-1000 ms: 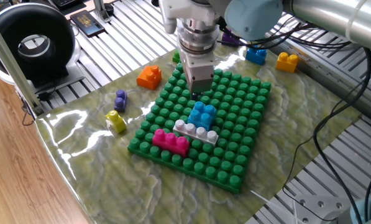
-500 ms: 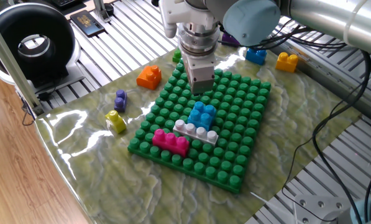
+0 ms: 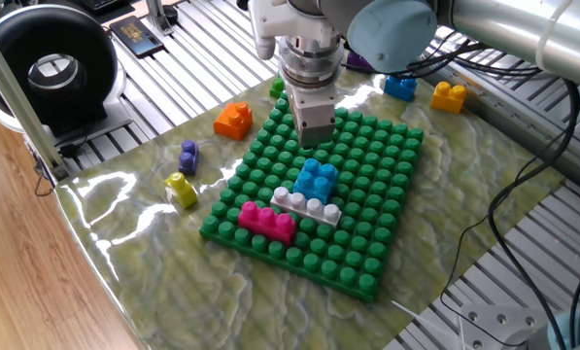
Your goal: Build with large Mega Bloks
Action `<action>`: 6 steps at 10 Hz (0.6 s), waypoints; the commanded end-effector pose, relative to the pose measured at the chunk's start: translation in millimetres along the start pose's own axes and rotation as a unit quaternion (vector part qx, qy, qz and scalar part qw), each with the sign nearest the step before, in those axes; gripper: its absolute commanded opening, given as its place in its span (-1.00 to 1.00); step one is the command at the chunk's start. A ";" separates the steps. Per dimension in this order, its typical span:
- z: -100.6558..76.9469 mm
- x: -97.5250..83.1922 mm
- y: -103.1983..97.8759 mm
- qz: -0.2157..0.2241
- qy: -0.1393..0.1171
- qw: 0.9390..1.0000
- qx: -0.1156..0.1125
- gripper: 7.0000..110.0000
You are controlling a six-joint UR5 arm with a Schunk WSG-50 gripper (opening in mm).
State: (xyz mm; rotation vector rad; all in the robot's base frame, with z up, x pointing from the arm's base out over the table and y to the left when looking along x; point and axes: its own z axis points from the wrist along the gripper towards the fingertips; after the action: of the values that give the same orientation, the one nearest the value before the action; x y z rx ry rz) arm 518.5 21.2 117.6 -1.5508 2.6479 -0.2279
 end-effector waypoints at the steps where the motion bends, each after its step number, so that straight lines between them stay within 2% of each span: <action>1: -3.9 7.4 22.7 -0.018 0.003 0.999 -0.028 0.15; 2: -5.2 6.8 34.0 -0.030 0.002 0.999 -0.040 0.15; 3: -3.9 3.1 37.6 -0.032 -0.003 0.999 -0.042 0.15; 5: -2.1 3.2 36.0 -0.021 -0.004 0.999 -0.041 0.15; 6: -1.1 3.5 34.5 -0.021 -0.003 0.999 -0.037 -0.28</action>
State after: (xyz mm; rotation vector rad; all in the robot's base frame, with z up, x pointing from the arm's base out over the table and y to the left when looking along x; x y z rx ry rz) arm 489.9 31.1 114.1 -1.6356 2.6500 -0.1516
